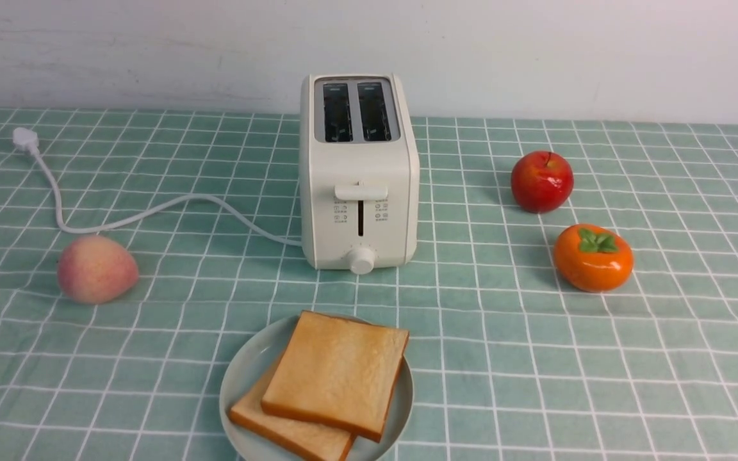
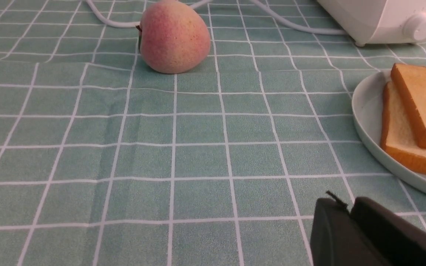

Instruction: Take toasted bread from bread machine on blue coffee table place on plate.

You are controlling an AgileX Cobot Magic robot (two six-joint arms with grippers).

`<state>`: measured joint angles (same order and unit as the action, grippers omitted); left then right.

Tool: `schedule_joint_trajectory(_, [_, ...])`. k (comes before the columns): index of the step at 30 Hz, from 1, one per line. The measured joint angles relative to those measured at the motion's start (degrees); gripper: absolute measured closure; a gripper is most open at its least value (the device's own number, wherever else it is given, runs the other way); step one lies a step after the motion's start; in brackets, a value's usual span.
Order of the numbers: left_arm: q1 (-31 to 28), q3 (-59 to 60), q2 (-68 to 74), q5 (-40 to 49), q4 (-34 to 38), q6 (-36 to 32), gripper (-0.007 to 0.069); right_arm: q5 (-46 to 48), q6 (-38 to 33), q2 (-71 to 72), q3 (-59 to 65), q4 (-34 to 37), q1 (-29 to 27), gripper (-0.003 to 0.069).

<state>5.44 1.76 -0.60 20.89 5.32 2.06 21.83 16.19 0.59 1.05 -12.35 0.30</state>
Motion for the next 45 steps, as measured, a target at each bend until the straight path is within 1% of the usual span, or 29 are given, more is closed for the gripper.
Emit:
schedule_joint_trajectory(31, [0.0,0.0,0.0,0.1,-0.4,0.3,0.0533,0.3,0.0,0.0,-0.1,-0.7,-0.3,0.0467])
schedule_joint_trajectory(36, [0.0,0.0,0.0,1.3,0.4,9.2,0.0533,0.3,0.0,0.0,-0.1,-0.7,-0.4,0.046])
schedule_joint_trajectory(40, [0.0,0.0,0.0,1.3,-0.4,14.6,0.0533,0.3,0.0,0.0,-0.1,-0.7,-0.4,0.0454])
schedule_joint_trajectory(45, [0.0,0.0,0.0,1.3,-2.0,16.2,0.0523,0.3,0.0,0.0,-0.1,-0.7,-0.4,0.0449])
